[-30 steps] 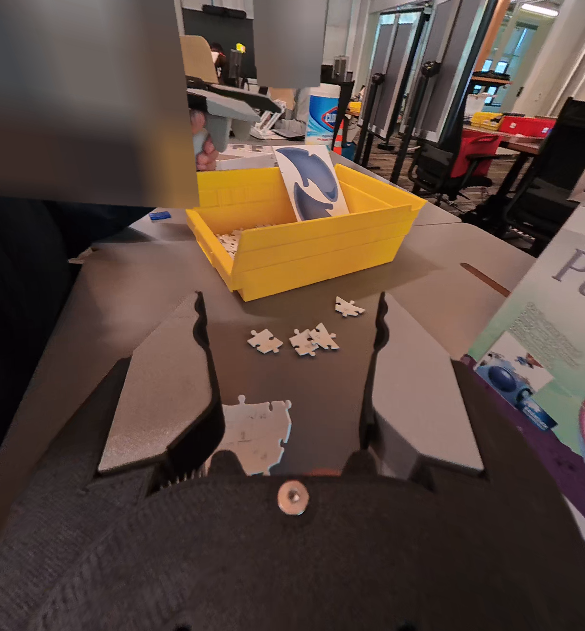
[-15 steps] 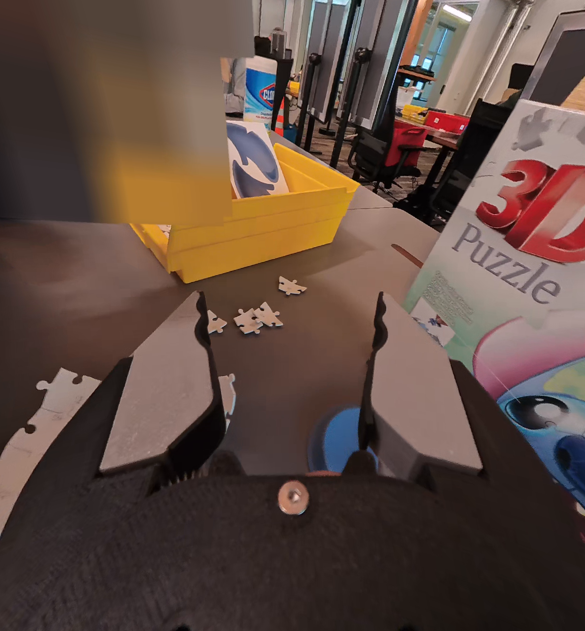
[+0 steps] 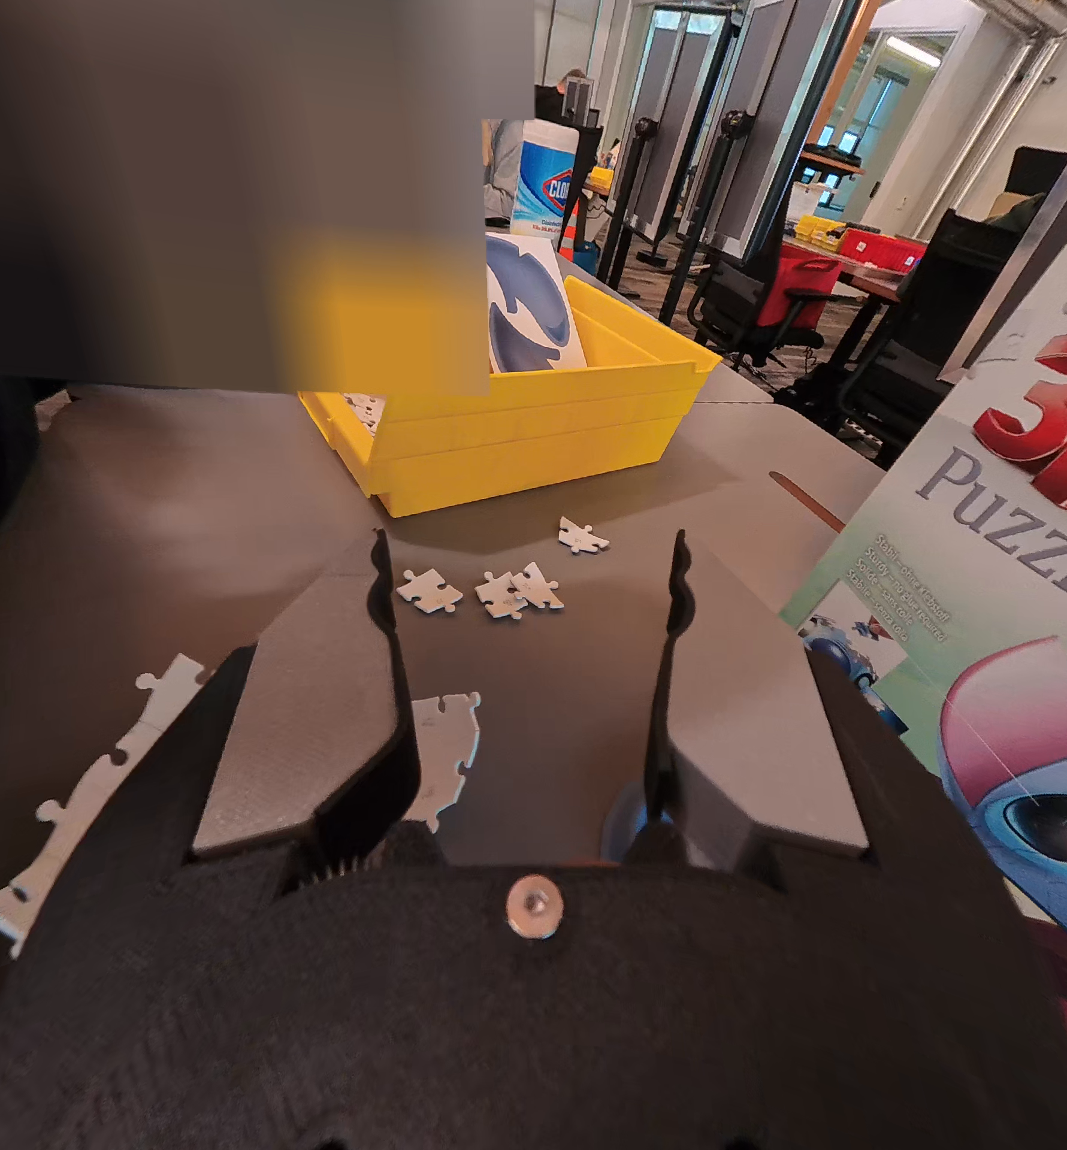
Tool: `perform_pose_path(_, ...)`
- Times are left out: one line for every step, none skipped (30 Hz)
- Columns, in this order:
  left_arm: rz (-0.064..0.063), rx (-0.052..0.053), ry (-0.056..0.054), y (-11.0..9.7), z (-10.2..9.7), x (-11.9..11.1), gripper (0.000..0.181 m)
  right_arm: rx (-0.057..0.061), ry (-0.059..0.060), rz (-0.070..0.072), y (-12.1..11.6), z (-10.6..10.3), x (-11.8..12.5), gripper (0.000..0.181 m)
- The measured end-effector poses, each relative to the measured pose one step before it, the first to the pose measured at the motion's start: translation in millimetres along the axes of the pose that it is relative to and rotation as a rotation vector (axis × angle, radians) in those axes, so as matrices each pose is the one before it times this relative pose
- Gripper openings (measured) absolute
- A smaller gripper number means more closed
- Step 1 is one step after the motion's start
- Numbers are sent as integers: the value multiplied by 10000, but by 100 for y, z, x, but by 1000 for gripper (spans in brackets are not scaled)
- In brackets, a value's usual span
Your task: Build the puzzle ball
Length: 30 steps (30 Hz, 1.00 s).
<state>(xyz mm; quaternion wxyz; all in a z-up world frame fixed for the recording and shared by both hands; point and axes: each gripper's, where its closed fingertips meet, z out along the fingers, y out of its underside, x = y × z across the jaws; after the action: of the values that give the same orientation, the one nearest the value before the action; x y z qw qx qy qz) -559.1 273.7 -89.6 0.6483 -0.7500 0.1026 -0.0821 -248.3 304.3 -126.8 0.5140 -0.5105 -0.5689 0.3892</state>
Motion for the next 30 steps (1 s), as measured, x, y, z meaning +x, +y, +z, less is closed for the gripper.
perform_pose_path(-54, -4, 3, 12, 24, -17, 61, -29, 63, -6, 88, 94, 176, 85)
perform_pose_path(-71, -7, 10, 33, 48, -21, 61, -17, 47, 26, 63, 135, 169, 85)
perform_pose_path(-48, 1, 5, 13, 34, -39, 61, 2, -3, 54, 38, 150, 89, 85)
perform_pose_path(-47, 34, 0, -25, 3, -55, 61, -18, -59, 41, 73, 132, -51, 84)
perform_pose_path(-78, 33, 19, -23, -10, -54, 61, -72, -87, -9, 185, 107, -123, 83)
perform_pose_path(-94, 1, 50, -11, -28, -2, 61, -107, -78, -44, 262, 46, -127, 81)
perform_pose_path(-72, -4, 47, -5, -19, 27, 62, -76, -48, -37, 194, -7, -79, 78)
perform_pose_path(-28, -31, 20, 12, -22, 26, 63, -13, -28, -5, 65, -70, -20, 77)
perform_pose_path(8, -44, -17, 22, -23, 20, 64, 49, -8, 10, -93, -124, 7, 77)
perform_pose_path(31, -34, 7, 10, -22, 91, 64, 100, 41, -33, -247, -220, 27, 76)
perform_pose_path(48, 6, 8, -39, -29, 102, 64, 142, 134, -100, -388, -314, 106, 74)
perform_pose_path(57, 13, -26, -15, 16, 57, 64, 172, 219, -162, -507, -425, 186, 71)
perform_pose_path(37, -15, -8, 36, 43, 72, 64, 195, 272, -208, -612, -527, 249, 68)
perform_pose_path(29, 2, -7, 13, 43, 73, 64, 218, 309, -219, -730, -657, 326, 67)
perform_pose_path(24, 51, -13, -48, 20, 43, 64, 275, 331, -225, -879, -797, 392, 68)
perform_pose_path(-10, 83, 4, -95, -12, 53, 64, 408, 360, -192, -1101, -943, 496, 68)
perform_pose_path(-30, 75, 64, -95, -18, 119, 64, 512, 362, -96, -1241, -1019, 590, 67)
perform_pose_path(-53, 56, 81, -64, 5, 139, 66, 516, 327, 22, -1137, -959, 655, 65)
perform_pose_path(-62, 27, 59, -28, 14, 106, 66, 412, 270, 105, -866, -847, 663, 65)
perform_pose_path(-40, 3, 36, 23, 25, 71, 66, 304, 256, 109, -555, -705, 651, 64)
perform_pose_path(-9, -16, 13, 28, 39, 52, 66, 174, 240, 90, -237, -560, 642, 63)
perform_pose_path(22, -18, -3, 32, 28, 42, 65, 64, 215, 78, 1, -401, 608, 62)
perform_pose_path(51, 10, -32, -3, 22, -1, 65, 24, 174, 91, 77, -255, 544, 62)
perform_pose_path(66, 25, -53, -10, 5, -32, 64, 46, 117, 122, 59, -152, 439, 62)
perform_pose_path(38, 24, -49, -11, -4, -68, 63, 55, 66, 127, 20, -79, 299, 61)
perform_pose_path(-6, 59, -13, -37, -6, -52, 62, 23, 46, 83, 43, -30, 196, 61)
perform_pose_path(-55, 79, 25, -64, -27, -48, 61, -27, 46, 4, 68, 15, 106, 60)
perform_pose_path(-111, 53, 50, -44, -28, -53, 61, -57, 47, -56, 68, 46, 45, 59)
perform_pose_path(-154, 20, 86, -7, -17, -24, 61, -72, 25, -80, 85, 51, -40, 58)
perform_pose_path(-158, 42, 98, -47, -43, 7, 61, -68, 8, -86, 88, 66, -78, 57)
